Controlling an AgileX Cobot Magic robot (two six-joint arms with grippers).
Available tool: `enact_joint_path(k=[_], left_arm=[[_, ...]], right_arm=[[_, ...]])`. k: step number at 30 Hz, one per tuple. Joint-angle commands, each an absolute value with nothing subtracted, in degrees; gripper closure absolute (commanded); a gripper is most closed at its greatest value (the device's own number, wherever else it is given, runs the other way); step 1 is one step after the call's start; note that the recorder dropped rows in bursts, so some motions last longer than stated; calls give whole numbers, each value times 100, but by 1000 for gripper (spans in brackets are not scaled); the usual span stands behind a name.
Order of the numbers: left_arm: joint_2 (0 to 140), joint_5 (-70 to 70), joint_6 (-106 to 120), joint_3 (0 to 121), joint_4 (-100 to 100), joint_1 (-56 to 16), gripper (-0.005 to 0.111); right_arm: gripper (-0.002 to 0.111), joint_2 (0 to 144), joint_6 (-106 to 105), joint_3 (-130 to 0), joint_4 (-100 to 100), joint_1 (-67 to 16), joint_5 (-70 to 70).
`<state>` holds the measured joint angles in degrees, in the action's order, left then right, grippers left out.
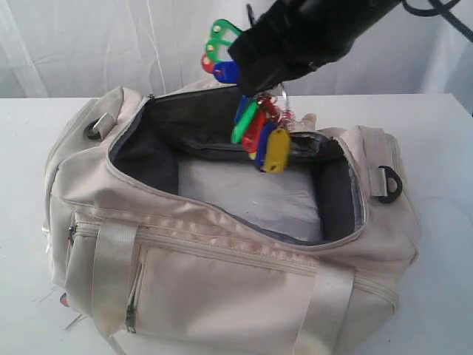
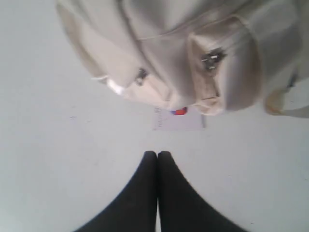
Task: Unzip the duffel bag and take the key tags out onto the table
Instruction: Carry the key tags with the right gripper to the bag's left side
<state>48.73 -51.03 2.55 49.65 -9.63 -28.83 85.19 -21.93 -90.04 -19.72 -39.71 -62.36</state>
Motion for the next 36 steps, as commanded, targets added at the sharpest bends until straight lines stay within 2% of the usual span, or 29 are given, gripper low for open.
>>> enact_joint_path(k=[1,7,11,15,29,36], left_arm=[[4360,-5378,-1012,4939,-2326,-2870,107],[3781,-5533,-2040,4575,-3472,-2870,107],[3433,-5606,-2530,4546,-3990,-2870,107],[3288,-5593,-2571,4538,-4015,-2870,107],[3243,-5407,-2594,4415,-3934,-2870,107],[3243,-5315,-2594,4378,-3917,-2870,107]], right_arm=[[108,8496,-2332,-8986,-2124,-4448,-5756],[108,9207,-2470,-9093,-2263,-5471,-5226],[108,10038,-2574,-9617,-2378,-6283,-4818],[108,10821,-2696,-10112,-2365,-6672,-4703],[108,12400,-2678,-10693,-1979,-6736,-3807],[108,12962,-2671,-11124,-2327,-6736,-4005]])
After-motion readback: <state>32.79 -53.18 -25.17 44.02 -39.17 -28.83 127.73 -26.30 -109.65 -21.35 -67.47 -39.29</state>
